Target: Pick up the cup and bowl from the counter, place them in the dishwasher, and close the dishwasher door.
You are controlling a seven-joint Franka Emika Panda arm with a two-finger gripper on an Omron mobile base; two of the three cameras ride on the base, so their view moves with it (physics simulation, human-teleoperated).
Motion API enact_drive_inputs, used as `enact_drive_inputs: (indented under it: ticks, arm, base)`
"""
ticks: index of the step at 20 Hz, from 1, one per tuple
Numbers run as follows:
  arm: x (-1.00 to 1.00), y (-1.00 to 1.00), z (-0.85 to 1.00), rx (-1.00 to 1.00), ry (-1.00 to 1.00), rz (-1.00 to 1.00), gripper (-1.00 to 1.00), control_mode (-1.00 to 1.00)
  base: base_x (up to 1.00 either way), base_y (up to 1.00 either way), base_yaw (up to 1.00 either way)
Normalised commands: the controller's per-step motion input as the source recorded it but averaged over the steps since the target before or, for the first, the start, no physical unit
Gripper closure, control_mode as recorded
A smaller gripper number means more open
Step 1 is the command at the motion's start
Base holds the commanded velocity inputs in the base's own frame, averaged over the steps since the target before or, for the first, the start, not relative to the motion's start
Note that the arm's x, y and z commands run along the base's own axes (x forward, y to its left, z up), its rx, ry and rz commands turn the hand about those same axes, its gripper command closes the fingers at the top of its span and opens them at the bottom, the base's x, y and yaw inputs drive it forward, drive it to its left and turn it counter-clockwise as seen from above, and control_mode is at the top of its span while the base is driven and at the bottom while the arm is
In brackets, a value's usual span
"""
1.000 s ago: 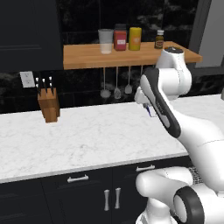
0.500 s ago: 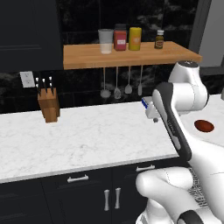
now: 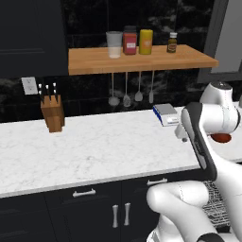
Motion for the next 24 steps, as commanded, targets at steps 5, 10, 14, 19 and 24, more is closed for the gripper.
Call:
enact_drive_inputs:
  ticks: [5,10,14,19,24]
  arm:
    - [0.21,-0.83,-0.29,0.00,0.00,0.00,-1.00,-1.00]
    - [0.40,-0.79,-0.33,0.00,0.07,0.00,-1.00,-1.00]
    - [0.73,-0.53,-0.26,0.00,0.15,0.01,-1.00,-1.00]
    - [0.48,-0.66,-0.06,0.04,0.06,0.00,-1.00,-1.00]
    - [0.19,-0.77,0.00,0.06,0.07,0.00,-1.00,-1.00]
  base:
    - [0.00,0.00,0.00]
    - [0.00,0.00,0.00]
    - [0.00,0.00,0.00]
    - [0.00,0.00,0.00]
    - [0.00,0.00,0.00]
